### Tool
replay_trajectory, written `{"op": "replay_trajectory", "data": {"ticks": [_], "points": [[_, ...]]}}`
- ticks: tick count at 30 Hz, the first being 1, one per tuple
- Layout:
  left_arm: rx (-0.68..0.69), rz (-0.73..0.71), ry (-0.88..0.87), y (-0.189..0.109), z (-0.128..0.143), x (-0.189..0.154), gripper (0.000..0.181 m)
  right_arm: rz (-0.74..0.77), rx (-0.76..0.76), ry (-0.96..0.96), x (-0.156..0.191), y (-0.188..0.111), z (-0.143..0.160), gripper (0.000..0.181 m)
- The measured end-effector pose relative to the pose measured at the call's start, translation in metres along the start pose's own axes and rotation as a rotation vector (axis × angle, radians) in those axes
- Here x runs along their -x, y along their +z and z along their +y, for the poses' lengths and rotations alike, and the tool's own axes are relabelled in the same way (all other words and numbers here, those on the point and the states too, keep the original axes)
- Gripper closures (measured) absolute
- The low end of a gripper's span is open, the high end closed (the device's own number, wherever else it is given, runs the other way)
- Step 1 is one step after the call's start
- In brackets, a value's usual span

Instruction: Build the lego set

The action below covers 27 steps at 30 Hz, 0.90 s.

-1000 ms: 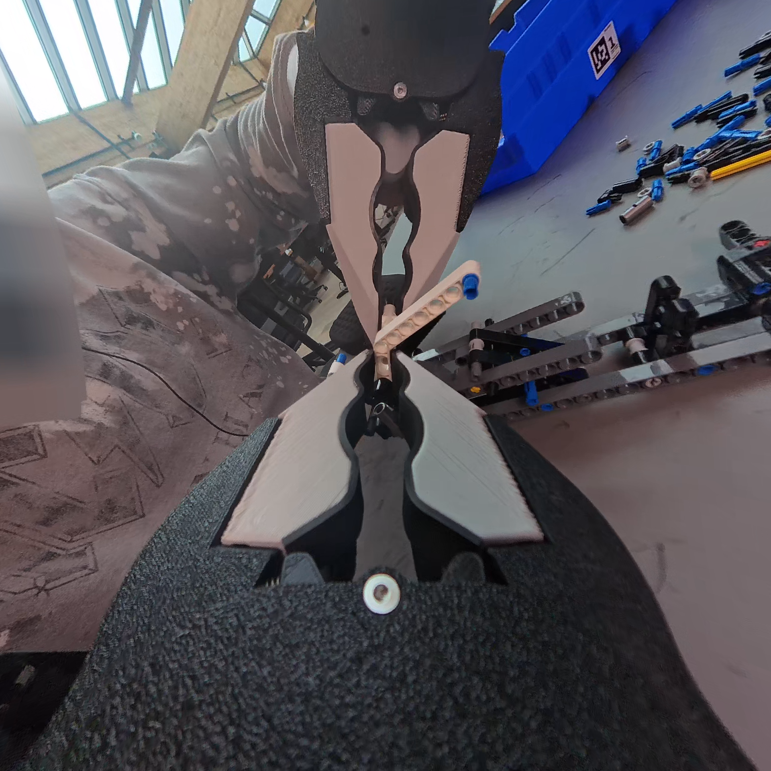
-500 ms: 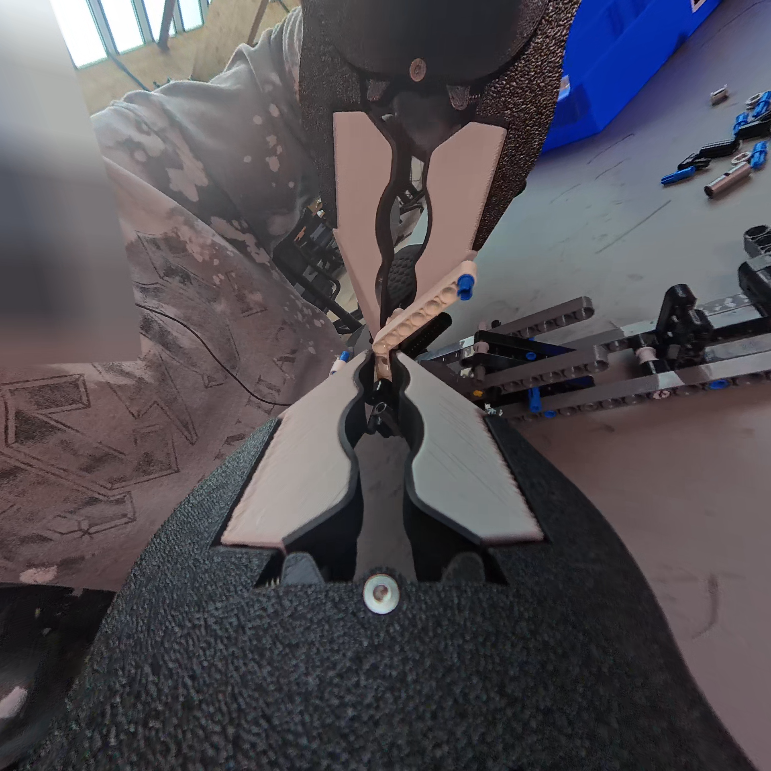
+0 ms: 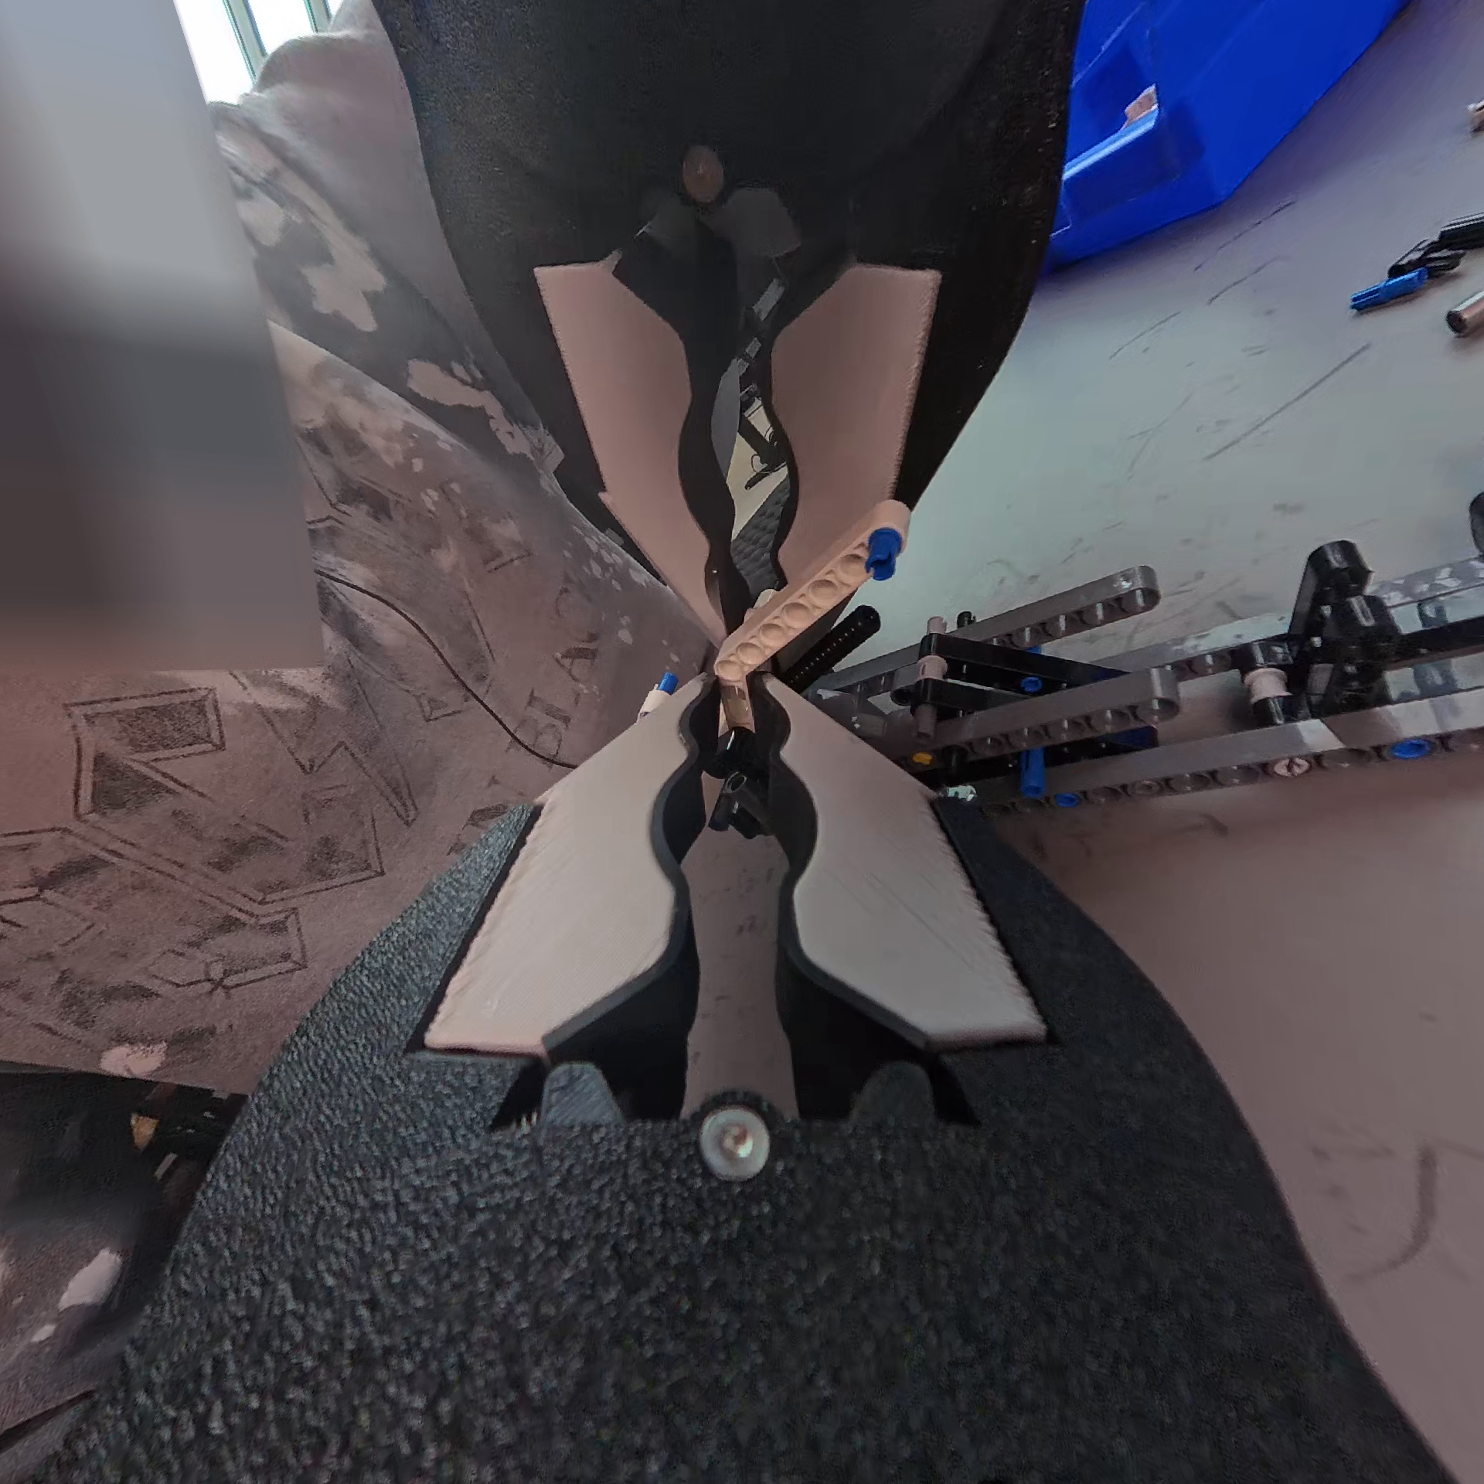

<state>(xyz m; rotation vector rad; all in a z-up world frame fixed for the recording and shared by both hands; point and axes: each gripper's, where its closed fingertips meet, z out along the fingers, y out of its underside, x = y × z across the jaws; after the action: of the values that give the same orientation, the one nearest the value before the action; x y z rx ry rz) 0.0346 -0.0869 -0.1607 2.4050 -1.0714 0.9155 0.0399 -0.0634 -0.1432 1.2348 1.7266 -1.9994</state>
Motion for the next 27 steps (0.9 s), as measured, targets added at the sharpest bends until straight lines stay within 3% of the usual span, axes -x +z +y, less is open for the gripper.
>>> {"op": "replay_trajectory", "data": {"ticks": [4,7,12,16,22,27], "points": [[0.037,0.008,0.019,0.000,0.000,-0.001,0.175,-0.003,-0.004,0.001,0.000,0.000,0.000,0.174],[-0.018,0.020,0.061,0.000,-0.002,-0.001,0.174,0.002,-0.006,-0.005,0.001,-0.001,0.000,0.174],[-0.237,0.034,0.099,0.001,-0.003,-0.003,0.174,0.058,-0.020,-0.030,-0.002,-0.003,-0.001,0.174],[-0.505,0.027,0.111,-0.003,-0.004,-0.003,0.174,0.163,-0.057,-0.065,-0.006,-0.010,-0.004,0.173],[-0.963,-0.008,0.126,-0.022,0.009,-0.006,0.174,0.569,-0.126,-0.182,0.003,-0.037,-0.015,0.137],[-1.197,-0.050,0.105,-0.025,0.025,0.003,0.174,0.890,-0.065,-0.279,0.019,-0.005,0.005,0.095]]}}
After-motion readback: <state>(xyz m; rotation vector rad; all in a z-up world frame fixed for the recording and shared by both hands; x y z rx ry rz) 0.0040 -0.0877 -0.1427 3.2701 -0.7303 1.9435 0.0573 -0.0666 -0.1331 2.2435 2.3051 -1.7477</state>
